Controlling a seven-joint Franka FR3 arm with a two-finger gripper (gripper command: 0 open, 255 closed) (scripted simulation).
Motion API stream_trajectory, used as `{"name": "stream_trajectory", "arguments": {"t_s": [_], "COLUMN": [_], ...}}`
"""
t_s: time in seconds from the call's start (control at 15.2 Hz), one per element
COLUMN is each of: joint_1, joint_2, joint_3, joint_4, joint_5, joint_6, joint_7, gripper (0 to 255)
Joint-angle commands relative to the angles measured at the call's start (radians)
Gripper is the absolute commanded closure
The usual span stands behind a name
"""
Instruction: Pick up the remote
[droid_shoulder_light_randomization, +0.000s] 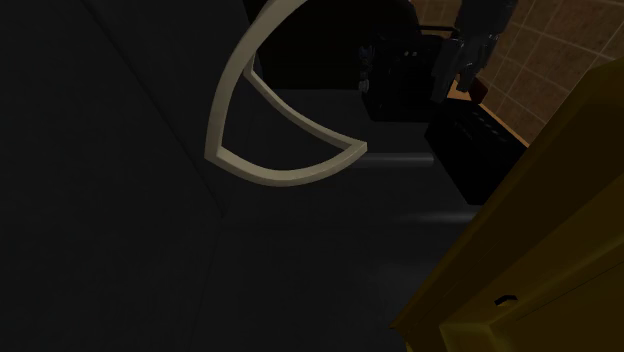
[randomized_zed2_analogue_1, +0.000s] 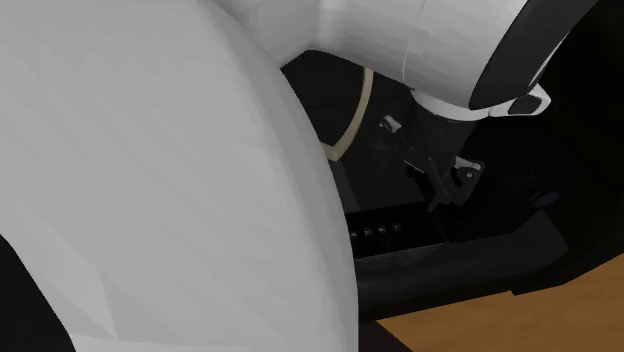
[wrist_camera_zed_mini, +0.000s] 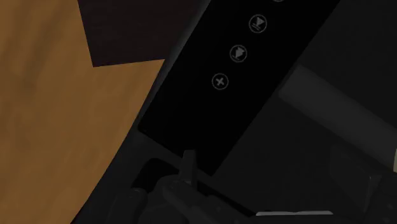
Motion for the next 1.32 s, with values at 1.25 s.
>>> {"name": "stream_trajectory", "arguments": {"t_s": [1.25], "joint_1": [0.313], "joint_2": [0.193], "joint_3": [0.025], "joint_4": [-0.130], "joint_5": [0.032], "joint_6": [0.283], "joint_7": [-0.585], "gripper": [0]}}
